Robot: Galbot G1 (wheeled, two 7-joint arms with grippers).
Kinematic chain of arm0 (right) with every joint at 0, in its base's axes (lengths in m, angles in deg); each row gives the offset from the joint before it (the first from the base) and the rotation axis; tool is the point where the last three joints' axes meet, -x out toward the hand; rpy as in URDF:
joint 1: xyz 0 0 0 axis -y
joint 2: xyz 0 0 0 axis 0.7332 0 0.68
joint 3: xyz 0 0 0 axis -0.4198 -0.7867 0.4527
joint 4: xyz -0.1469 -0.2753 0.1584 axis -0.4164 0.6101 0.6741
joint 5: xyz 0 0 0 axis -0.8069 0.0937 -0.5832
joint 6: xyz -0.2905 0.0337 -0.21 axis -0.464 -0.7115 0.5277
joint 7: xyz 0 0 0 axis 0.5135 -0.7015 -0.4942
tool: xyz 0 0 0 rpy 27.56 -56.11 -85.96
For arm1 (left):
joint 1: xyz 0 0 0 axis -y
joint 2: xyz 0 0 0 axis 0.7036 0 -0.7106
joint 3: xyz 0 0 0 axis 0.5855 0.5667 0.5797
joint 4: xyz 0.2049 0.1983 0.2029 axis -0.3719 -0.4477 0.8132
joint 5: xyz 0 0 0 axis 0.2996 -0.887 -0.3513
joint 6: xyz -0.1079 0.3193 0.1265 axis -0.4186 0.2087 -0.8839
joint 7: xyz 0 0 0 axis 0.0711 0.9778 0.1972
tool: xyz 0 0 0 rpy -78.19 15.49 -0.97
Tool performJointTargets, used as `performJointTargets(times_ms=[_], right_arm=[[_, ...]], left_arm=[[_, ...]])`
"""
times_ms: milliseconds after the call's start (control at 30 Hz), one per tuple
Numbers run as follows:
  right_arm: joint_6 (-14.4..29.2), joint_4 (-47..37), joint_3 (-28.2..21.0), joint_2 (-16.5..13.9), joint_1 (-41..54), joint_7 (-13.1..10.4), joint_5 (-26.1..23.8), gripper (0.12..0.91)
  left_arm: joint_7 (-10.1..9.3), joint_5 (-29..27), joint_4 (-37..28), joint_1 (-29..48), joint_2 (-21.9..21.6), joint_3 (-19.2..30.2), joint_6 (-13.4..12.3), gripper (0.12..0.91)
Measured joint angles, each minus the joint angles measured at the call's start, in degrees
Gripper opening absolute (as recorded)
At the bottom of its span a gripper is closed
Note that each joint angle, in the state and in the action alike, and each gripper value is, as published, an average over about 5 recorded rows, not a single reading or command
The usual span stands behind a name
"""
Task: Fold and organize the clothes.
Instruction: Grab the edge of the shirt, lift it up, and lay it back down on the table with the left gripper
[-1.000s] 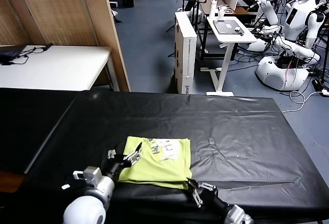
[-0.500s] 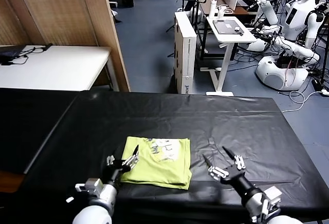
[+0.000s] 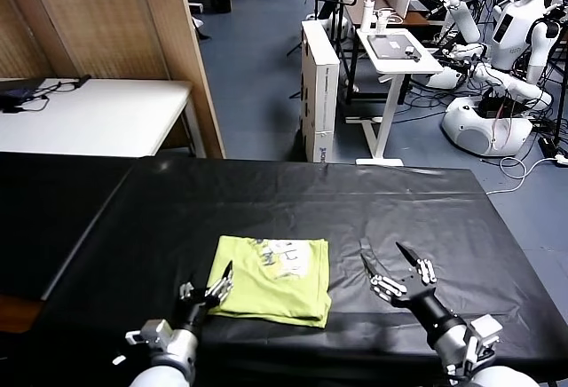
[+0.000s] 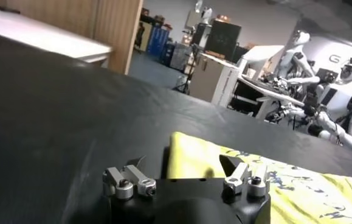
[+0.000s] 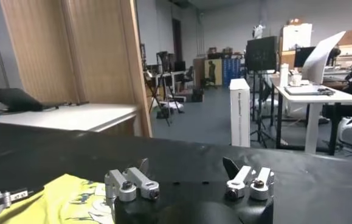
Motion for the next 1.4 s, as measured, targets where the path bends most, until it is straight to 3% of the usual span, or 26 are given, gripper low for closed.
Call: performJointTargets(times_ms=[300,400,700,967,1133,1267,1400], right_arm=[[0.01,-0.98,-1.02,0.23,0.63,-0.01,-1.14,0.907],[0.04,-1.44,-1.5,0.34,0.93,-0.07,-1.59,0.907],[0.22,-2.43,-2.14,1.0,1.51,-0.68,-2.09,0.907],[0.32,-3.71,-3.65,2.19,2.25,-0.82,-2.86,0.907],[0.3,-4.18,-4.12,2.56,2.37,-0.94,-3.25,0.907],[0.3,-4.15,-4.26,3.11,1.86,-0.95,-4.03,0.907],[0.3,-3.55,-3.9,3.57,1.18,-0.95,-4.63,0.907]], left_arm=[[0.37,1.21,0.9,-0.7,0.9,0.32,1.13,0.262],[0.38,1.94,1.55,-0.86,0.88,0.22,1.78,0.167],[0.78,1.3,4.57,-0.93,-2.9,-4.24,5.29,0.16],[0.94,1.32,7.58,-0.42,-13.96,-17.48,6.15,0.16],[-0.6,1.03,10.67,0.13,-18.34,-24.3,8.07,0.16],[-2.91,0.83,14.76,0.33,-17.98,-22.79,11.17,0.16],[-4.59,0.94,16.42,0.73,-14.36,-13.52,13.08,0.16]])
